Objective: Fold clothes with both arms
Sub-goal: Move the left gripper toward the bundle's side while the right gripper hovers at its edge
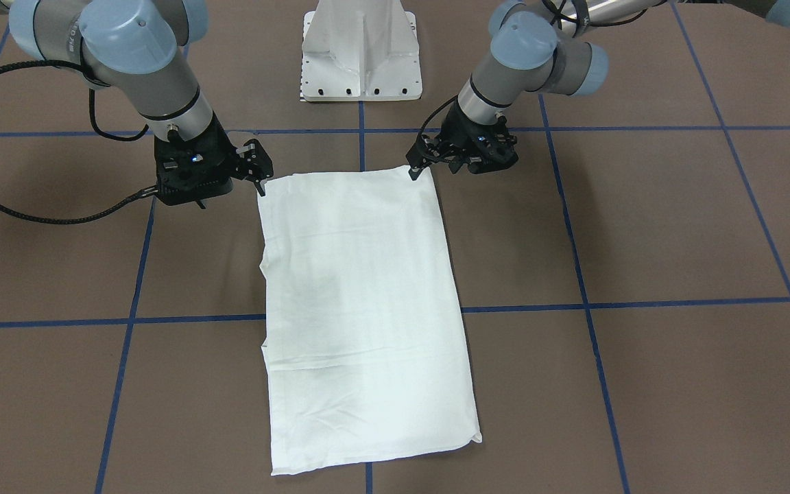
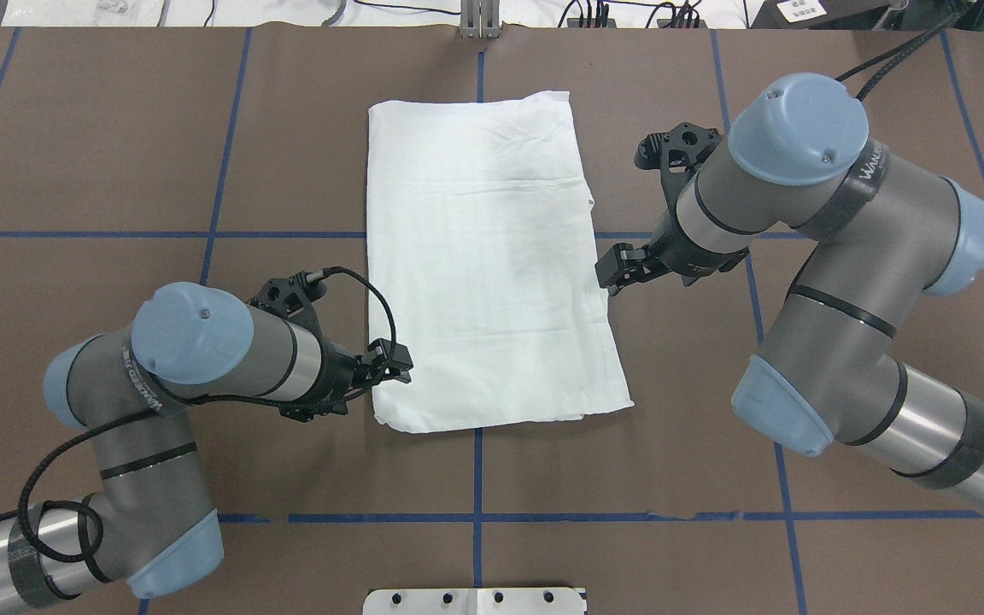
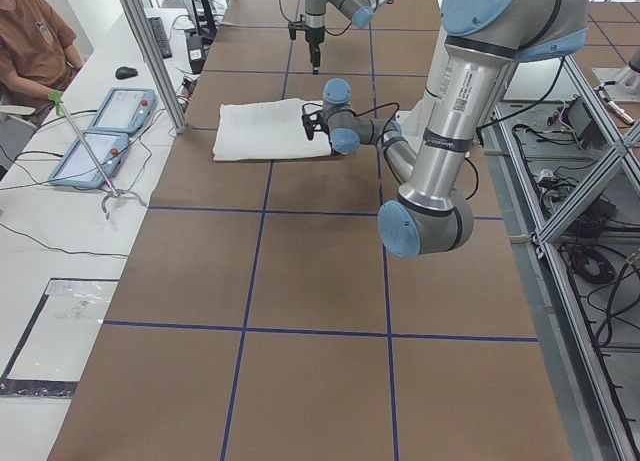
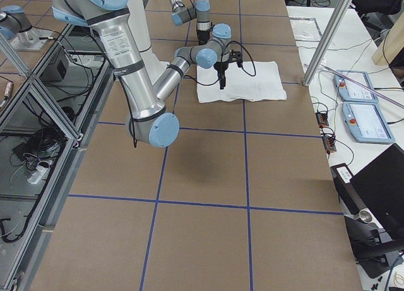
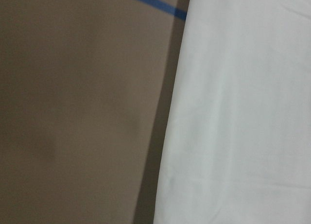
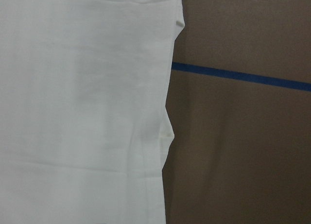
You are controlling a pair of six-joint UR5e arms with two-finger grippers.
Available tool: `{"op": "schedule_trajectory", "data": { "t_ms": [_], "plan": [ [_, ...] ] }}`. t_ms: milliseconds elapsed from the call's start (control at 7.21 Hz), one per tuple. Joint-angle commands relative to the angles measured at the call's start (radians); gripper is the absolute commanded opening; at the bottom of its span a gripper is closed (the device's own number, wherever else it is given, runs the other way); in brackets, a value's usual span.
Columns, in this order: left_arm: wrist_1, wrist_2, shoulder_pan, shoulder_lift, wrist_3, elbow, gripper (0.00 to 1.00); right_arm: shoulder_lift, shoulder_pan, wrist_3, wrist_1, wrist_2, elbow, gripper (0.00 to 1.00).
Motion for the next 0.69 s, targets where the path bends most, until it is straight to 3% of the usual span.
{"op": "schedule_trajectory", "data": {
  "t_ms": [0,555],
  "plan": [
    [0.018,0.025,0.030,0.003,-0.043,0.000,1.00,0.004,-0.002,0.021,0.001,0.001,0.008,1.00],
    [0.018,0.026,0.036,-0.016,-0.043,0.034,0.96,0.007,-0.002,0.027,-0.003,0.001,0.006,1.00]
  ]
}}
